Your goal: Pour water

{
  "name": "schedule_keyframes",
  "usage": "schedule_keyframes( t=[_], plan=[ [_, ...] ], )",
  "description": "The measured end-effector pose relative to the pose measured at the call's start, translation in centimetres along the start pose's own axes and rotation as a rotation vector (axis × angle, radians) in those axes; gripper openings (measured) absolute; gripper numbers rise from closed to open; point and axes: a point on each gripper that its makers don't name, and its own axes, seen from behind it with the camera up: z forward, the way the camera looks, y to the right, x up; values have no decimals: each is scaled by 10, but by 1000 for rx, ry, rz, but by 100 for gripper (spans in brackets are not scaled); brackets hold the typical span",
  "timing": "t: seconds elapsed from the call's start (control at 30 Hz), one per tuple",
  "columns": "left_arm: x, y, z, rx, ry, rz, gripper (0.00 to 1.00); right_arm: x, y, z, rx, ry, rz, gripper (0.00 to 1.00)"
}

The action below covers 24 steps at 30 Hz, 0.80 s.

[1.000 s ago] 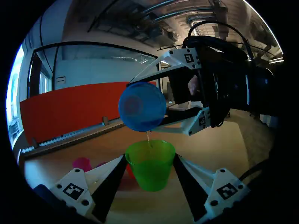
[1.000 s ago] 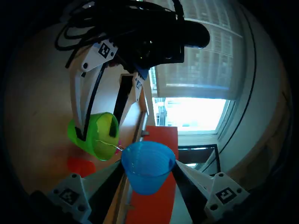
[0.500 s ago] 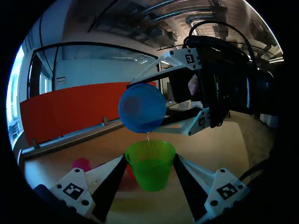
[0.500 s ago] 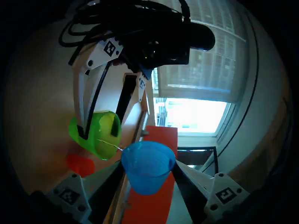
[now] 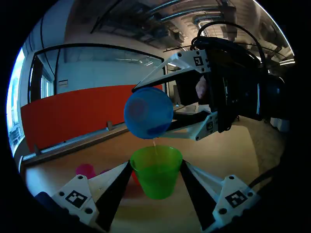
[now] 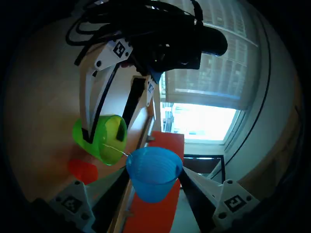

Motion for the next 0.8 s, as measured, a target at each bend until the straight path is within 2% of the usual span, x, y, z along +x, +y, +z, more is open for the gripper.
schedule_keyframes(
  t=[0.4, 0.67, 0.8],
  plan=[
    [0, 0, -1, 1, 0, -1, 87, 2, -1, -1, -1, 0, -15, 90],
    [-1, -1, -2, 1, -1, -2, 87, 2, -2, 1, -4, 3, 4, 90],
    [-2, -2, -2, 3, -4, 0, 87, 0, -1, 2, -6, 7, 47, 90]
  ],
)
